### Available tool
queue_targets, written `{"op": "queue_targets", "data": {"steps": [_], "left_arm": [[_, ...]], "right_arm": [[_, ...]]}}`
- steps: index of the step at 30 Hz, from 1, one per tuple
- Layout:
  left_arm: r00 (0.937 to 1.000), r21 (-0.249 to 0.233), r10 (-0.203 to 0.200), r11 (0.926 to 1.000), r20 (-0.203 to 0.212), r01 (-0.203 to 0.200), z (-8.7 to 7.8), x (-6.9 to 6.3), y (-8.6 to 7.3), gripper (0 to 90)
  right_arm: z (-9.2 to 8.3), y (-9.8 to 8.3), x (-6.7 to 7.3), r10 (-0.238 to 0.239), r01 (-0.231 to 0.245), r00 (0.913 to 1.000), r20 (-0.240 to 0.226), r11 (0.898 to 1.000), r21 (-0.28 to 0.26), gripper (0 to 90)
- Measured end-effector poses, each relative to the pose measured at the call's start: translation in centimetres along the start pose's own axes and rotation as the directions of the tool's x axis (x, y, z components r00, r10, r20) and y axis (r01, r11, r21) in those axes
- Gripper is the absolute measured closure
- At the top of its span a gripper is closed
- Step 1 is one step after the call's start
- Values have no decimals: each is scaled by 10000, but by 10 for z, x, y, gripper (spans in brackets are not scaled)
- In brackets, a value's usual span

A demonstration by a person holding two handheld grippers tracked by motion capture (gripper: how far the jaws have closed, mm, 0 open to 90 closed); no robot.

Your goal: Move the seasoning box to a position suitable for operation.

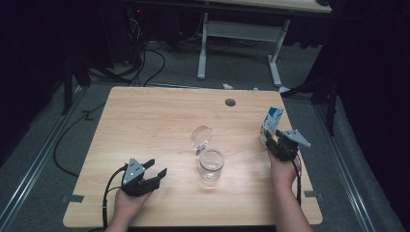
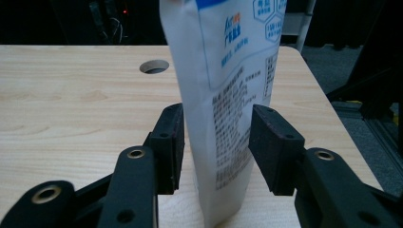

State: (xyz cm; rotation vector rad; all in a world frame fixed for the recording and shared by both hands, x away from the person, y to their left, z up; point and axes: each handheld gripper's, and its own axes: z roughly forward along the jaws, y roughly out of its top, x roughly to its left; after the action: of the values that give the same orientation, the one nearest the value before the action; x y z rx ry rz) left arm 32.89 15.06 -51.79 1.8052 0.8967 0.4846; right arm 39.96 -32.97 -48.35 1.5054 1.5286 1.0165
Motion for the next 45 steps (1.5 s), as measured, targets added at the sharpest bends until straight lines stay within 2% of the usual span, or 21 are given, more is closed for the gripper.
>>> {"op": "queue_targets", "data": {"steps": [4,7,10,11,15,19,22,29,30,37,39,45], "left_arm": [[10000,-47,-49,10000,-14,49,0,1,-1,395],[10000,-59,-33,10000,-39,33,-1,1,0,395],[10000,-77,-35,10000,-26,34,-1,1,0,395],[10000,-77,-35,10000,-26,34,-1,1,0,395],[10000,-56,0,10000,-15,0,-1,0,0,395],[10000,-78,-2,10000,3,2,-1,0,0,395],[10000,-69,-10,10000,50,10,-1,0,0,401],[10000,-51,1,10000,36,-1,-1,0,0,402],[10000,-35,1,10000,41,-1,-1,0,0,402],[10000,-103,14,9999,51,-13,-1,0,-1,402],[10000,-113,16,9999,50,-15,-1,0,-1,402],[10000,-195,0,9998,84,1,-1,0,-1,402]], "right_arm": [[1,1,0,26,-26,9998,178,10000,21,615],[4,0,1,-8,5,9997,235,9999,119,666],[0,-1,0,-90,89,9991,425,10000,10,791],[0,-1,0,-90,89,9991,425,10000,10,791],[-7,-1,-6,-151,157,9990,417,9997,-162,892],[-9,-4,-10,45,-38,9997,232,9995,-310,884],[-5,-5,-9,181,-176,9996,196,9995,-274,781],[-2,-6,-9,387,-383,9992,96,9983,-435,776],[-2,-7,-8,277,-264,9994,230,9981,-564,803],[-3,-7,-11,48,-32,9996,262,9981,-621,886],[-3,-7,-13,81,-68,9998,194,9980,-630,897],[-3,-5,-11,-448,454,9989,117,9977,-497,900]]}}
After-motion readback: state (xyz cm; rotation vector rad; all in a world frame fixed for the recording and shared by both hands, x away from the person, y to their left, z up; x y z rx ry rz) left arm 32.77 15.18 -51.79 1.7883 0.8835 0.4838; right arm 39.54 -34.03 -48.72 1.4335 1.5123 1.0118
